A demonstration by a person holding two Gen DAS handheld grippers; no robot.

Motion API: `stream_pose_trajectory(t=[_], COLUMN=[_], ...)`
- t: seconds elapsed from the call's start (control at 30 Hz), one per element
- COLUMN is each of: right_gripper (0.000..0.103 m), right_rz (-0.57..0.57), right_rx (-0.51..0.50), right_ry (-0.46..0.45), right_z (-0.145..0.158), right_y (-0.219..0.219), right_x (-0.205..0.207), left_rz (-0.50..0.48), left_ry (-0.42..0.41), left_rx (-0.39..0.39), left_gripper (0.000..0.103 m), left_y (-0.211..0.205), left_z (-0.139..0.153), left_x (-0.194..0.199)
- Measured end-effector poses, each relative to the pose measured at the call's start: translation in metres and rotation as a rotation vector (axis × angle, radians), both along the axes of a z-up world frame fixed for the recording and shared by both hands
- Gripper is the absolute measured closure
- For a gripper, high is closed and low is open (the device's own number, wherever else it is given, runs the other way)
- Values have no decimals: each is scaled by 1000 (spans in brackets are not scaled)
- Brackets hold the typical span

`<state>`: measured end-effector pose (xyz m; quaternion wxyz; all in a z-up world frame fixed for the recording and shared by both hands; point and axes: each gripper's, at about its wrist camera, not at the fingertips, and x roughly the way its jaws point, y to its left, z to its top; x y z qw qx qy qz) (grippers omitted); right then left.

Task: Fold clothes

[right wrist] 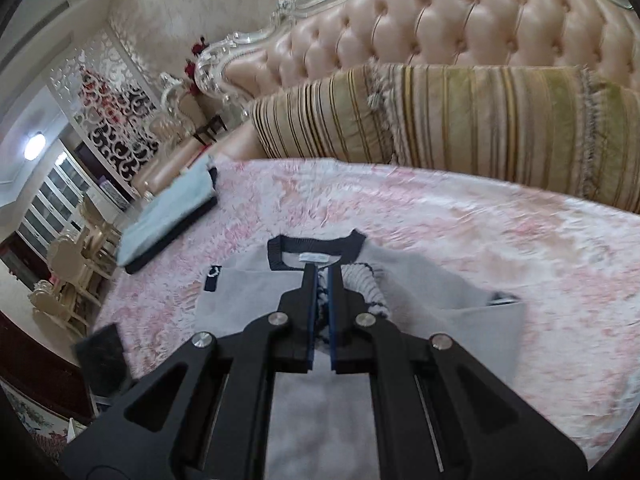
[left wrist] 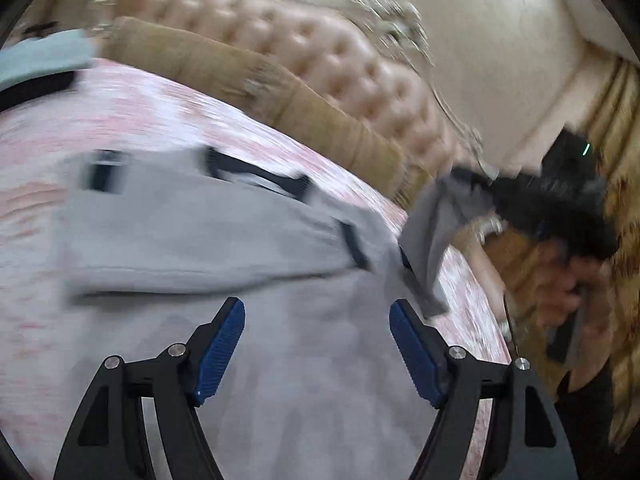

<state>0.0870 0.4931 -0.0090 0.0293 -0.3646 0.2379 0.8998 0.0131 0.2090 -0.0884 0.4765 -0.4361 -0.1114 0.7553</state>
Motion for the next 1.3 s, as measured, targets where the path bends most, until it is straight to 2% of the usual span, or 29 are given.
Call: stream_pose_trajectory(t=[0.1,0.17,0.2,0.23,0.27,0.3,0.33,0.37,0.43,0.5,0.63,0.7,0.77,0.9,0.97,1.03,1.1,1.2,1.3], right_gripper=[97,93,84,65,51,30,21,19,4,1,1,1,2,7,7,7,7,6,6], right_rz=[24,67,90,112,133,134,105,76,-2,-87,-294,-359,-394,-333,-314,-296,-296,-311,-296], right_rx=[-17,-23,-18,-13,-8,-9,2,13,42,74,151,142,124,34,49,64,79,85,135], right_ry=[-67,-133,-146,-159,-167,-130,-87,-44,32,84,25,-4,-31,-30,-39,-57,-88,-135,-156], right_z=[-33,-56,-60,-64,-67,-62,-53,-43,-27,-17,-32,-49,-68,-90,-93,-97,-103,-113,-116], right_y=[-20,-34,-41,-47,-53,-53,-49,-44,-33,-18,8,18,26,30,32,34,32,34,30], right_x=[-28,-44,-44,-44,-43,-35,-22,-9,17,42,74,83,88,81,79,76,75,73,69], left_rz=[64,74,72,67,61,54,47,36,22,12,-33,-91,-100,-77,-65,-72,-67,-56,-50], left_ry=[-36,-52,-56,-57,-60,-65,-69,-70,-68,-66,-43,-84,-146,-272,-309,-331,-327,-308,-320], left_rx=[41,45,46,49,52,55,57,55,47,39,25,37,29,-1,-16,-16,-24,-42,-68], left_gripper=[27,27,27,27,27,28,28,28,28,29,31,49,51,51,53,60,67,69,69], left_y=[-33,-35,-34,-33,-32,-31,-31,-28,-24,-18,5,21,36,56,65,72,78,88,96], left_z=[-6,-13,-15,-16,-17,-17,-18,-18,-17,-15,-7,-7,-10,-22,-29,-34,-35,-35,-41], left_x=[-17,-22,-23,-23,-23,-23,-24,-24,-22,-20,-14,-17,-24,-39,-43,-44,-44,-42,-44])
